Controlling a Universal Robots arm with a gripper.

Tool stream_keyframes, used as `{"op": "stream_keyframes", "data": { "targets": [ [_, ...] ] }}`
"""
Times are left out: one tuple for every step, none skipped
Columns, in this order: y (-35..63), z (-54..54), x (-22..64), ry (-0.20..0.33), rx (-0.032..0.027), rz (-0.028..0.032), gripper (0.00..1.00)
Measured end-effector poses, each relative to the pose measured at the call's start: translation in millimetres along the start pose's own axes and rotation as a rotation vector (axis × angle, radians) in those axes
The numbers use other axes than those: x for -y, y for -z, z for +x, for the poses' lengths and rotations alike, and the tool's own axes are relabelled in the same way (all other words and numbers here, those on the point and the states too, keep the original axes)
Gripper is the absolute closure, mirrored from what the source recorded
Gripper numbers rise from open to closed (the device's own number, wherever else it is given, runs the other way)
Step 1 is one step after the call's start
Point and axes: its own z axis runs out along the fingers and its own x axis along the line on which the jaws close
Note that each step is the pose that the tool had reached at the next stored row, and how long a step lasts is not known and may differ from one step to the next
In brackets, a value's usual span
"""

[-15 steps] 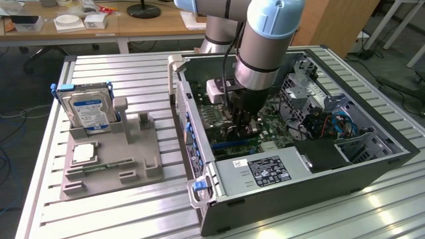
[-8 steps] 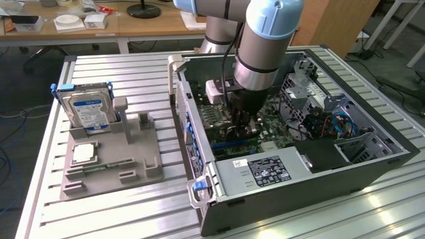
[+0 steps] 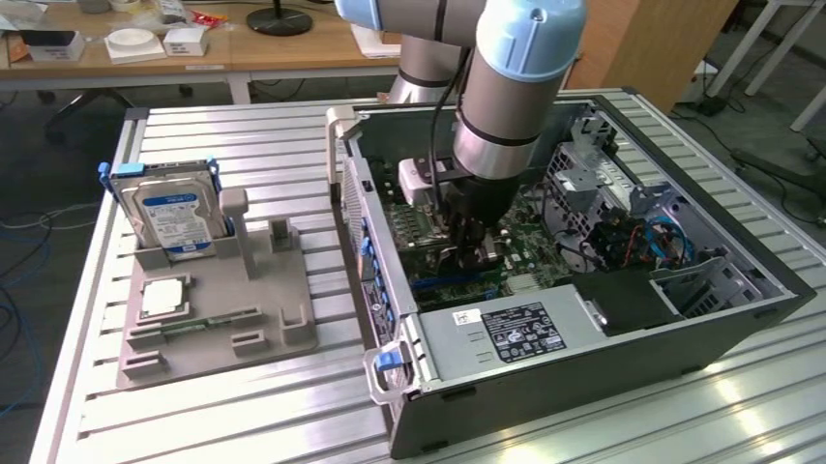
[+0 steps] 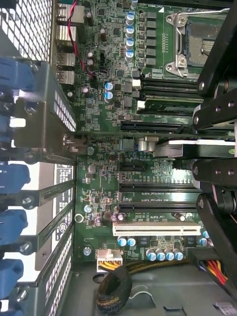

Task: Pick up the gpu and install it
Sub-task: 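Insert the gpu into the slot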

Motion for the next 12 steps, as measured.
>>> {"op": "stream_keyframes", "data": {
  "targets": [
    [0.0,0.0,0.0,0.0,0.0,0.0,0.73],
    [-0.1,0.0,0.0,0.0,0.0001,0.0002,0.73],
    [-0.2,-0.1,-0.1,0.0,0.0003,0.0003,0.73],
    [-0.2,-0.1,-0.3,0.0,0.0003,0.0004,0.73],
    [-0.3,-0.1,-0.5,0.0,0.0004,0.0004,0.73],
    [-0.4,-0.1,-0.8,0.0,0.0006,0.0005,0.73],
    [-0.4,-0.1,-1.0,0.0,0.0006,0.0005,0.73],
    [-0.4,-0.1,-1.2,0.0,0.0005,0.0003,0.73],
    [-0.3,-0.1,-1.3,0.0,0.0003,0.0003,0.73],
    [-0.3,-0.1,-1.3,0.0,0.0003,0.0002,0.73],
    [-0.3,-0.1,-1.4,0.0,0.0003,0.0003,0.73],
    [-0.3,-0.1,-1.6,0.0,0.0003,0.0003,0.73]
  ]
}}
